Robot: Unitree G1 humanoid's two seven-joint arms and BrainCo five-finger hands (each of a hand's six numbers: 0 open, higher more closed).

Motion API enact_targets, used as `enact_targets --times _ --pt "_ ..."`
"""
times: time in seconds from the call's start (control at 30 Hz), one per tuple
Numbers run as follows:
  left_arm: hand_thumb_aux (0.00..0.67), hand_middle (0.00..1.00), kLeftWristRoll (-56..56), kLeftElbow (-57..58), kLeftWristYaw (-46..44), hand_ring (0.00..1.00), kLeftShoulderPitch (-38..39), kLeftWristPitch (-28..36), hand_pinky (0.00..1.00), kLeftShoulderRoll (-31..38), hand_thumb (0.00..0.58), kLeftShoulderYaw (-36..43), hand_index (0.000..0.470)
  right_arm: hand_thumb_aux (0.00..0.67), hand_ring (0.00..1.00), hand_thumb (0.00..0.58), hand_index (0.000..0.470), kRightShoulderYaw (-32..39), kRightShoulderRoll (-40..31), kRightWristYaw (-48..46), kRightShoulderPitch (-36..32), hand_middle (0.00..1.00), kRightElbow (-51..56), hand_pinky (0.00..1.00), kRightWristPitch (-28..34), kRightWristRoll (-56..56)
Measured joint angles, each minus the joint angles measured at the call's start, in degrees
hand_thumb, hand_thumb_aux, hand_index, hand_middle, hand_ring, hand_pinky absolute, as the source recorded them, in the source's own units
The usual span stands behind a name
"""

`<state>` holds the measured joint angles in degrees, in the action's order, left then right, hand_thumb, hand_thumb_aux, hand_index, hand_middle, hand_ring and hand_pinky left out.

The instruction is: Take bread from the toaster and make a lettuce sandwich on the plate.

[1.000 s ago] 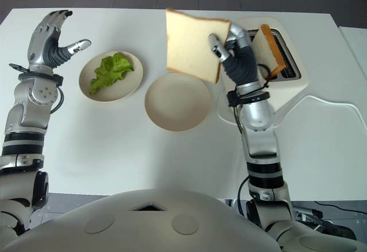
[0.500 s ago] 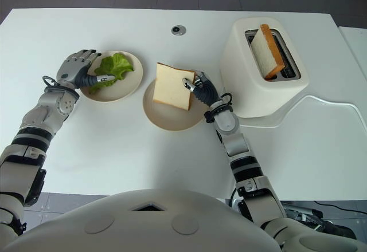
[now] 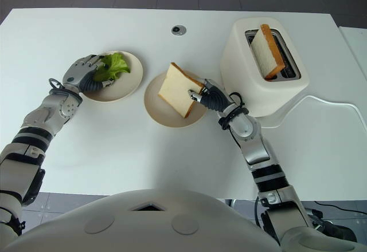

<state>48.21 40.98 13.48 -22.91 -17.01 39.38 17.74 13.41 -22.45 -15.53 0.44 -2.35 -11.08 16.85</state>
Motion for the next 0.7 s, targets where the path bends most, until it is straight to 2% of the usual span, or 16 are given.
enact_targets --times 0.13,0.2,0.23,0.27,0.3,0.37,0.47,0.5,0.53,0.57,0.7 --pt "0.431 0.0 -1.09 0.08 0.09 0.0 -0.15 -1.17 0.0 -0.22 0.506 0.91 0.302 0.67 1.0 0.58 0.47 0.96 -1.31 -0.55 0.47 1.0 -0.16 1.0 -0.99 1.46" --pt "0.478 0.0 -1.2 0.08 0.18 0.0 -0.3 -1.55 0.0 -0.63 0.532 1.17 0.335 0.67 1.0 0.58 0.47 1.2 -1.66 -0.07 0.29 1.0 0.14 1.0 -1.08 2.82" --pt "0.528 0.0 -1.62 0.08 0.42 0.0 -0.47 -1.86 0.0 -1.05 0.554 1.35 0.37 0.575 1.0 0.568 0.404 1.27 -1.67 0.75 -0.23 1.0 0.61 1.0 -1.07 3.98" --pt "0.599 0.0 -2.12 0.07 0.59 0.0 -0.49 -2.07 0.0 -1.42 0.573 1.51 0.42 0.0 0.89 0.0 0.0 1.27 -1.69 1.25 -0.57 0.89 0.99 0.89 -1.01 4.59" --pt "0.657 0.0 -2.39 -0.02 0.97 0.0 -0.52 -2.67 0.0 -1.66 0.58 1.51 0.461 0.0 0.84 0.0 0.0 1.25 -1.92 1.9 -0.76 0.84 1.01 0.84 -0.97 5.82" --pt "0.67 0.0 -3.78 -0.29 1.13 0.0 -0.49 -3.52 0.0 -1.89 0.58 1.35 0.47 0.0 0.8 0.0 0.0 1.29 -2.49 1.94 -0.12 0.8 0.96 0.8 -1.19 6.87" --pt "0.67 0.0 -5.61 -1.33 1.51 0.0 -0.43 -4.57 0.0 -2.25 0.58 0.77 0.47 0.0 0.46 0.0 0.0 0.89 -3.6 2.85 0.67 0.46 -0.96 0.46 -3.36 8.07" --pt "0.67 0.0 -6.25 -1.89 1.9 0.0 -0.43 -5.0 0.0 -2.34 0.58 0.41 0.47 0.0 0.32 0.0 0.0 0.11 -4.01 3.36 0.71 0.32 -1.94 0.32 -3.92 8.16" --pt "0.67 0.0 -6.79 -2.5 2.27 0.0 -0.42 -5.28 0.0 -2.37 0.58 0.0 0.47 0.0 0.13 0.0 0.0 -0.71 -4.32 3.96 0.71 0.13 -2.72 0.13 -4.23 8.21" --pt "0.67 0.0 -7.33 -3.11 2.55 0.0 -0.43 -5.54 0.0 -2.39 0.58 -0.29 0.47 0.0 0.0 0.0 0.0 -1.33 -4.46 4.23 0.71 0.0 -3.29 0.0 -4.29 8.32" --pt "0.67 0.0 -8.64 -4.59 3.78 0.0 -0.43 -6.42 0.0 -2.95 0.58 -1.04 0.47 0.0 0.0 0.0 0.0 -2.88 -4.64 5.5 0.7 0.0 -3.75 0.0 -4.38 9.23"
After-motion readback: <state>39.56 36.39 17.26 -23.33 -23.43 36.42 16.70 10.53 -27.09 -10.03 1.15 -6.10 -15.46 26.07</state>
